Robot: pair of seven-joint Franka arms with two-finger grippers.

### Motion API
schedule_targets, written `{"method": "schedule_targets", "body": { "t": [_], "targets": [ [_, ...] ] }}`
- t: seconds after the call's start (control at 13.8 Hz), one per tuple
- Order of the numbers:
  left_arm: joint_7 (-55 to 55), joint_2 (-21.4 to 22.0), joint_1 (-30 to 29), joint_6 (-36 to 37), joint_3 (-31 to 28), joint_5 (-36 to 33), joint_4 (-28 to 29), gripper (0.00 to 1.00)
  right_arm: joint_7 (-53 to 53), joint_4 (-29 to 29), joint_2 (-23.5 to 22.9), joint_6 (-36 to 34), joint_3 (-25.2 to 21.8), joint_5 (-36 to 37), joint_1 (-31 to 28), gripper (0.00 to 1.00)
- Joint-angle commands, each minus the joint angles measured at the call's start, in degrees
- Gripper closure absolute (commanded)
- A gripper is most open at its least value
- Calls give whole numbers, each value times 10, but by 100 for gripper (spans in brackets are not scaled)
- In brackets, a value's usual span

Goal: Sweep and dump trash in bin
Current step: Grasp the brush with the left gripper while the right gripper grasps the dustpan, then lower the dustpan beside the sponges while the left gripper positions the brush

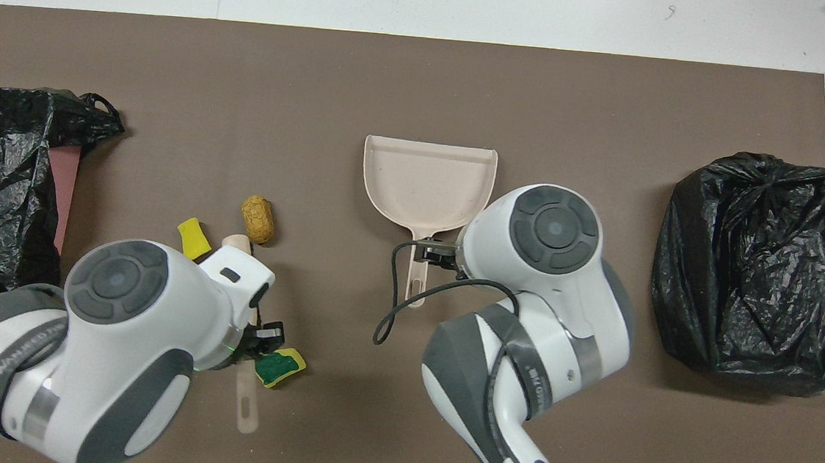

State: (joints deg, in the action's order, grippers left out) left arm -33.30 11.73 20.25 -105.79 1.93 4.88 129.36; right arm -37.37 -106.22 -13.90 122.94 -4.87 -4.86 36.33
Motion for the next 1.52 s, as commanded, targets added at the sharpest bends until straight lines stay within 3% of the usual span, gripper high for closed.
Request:
{"method": "schedule_targets", "body": {
  "t": [0.0,0.29,0.58,0.72,0.87,0.94,1.16,1.3,1.45],
  "targets": [
    [45,1,-58,3,8,-28,6,100,-18,16,-51,35,0,-14,25,0],
    [130,10,-153,-11,8,-58,33,100,-19,15,-64,35,0,-4,37,0],
    [191,36,-221,-62,8,-61,110,100,-22,17,-62,27,-1,0,37,1],
    [190,33,-214,-109,9,-61,139,100,-22,17,-62,31,-1,0,32,31],
    [184,18,-197,-135,10,-60,136,100,-22,17,-52,20,-6,-1,30,93],
    [180,10,-175,-148,10,-60,134,100,-22,16,-42,13,-8,-1,27,100],
    [178,-27,-121,-175,11,-51,114,100,17,17,-39,12,-8,16,7,100],
    [186,-43,-97,-178,12,-51,95,100,158,13,-12,0,-8,17,-6,100],
    [185,-55,-48,-183,12,-33,90,100,306,5,25,-56,-8,17,-28,100]
  ]
}}
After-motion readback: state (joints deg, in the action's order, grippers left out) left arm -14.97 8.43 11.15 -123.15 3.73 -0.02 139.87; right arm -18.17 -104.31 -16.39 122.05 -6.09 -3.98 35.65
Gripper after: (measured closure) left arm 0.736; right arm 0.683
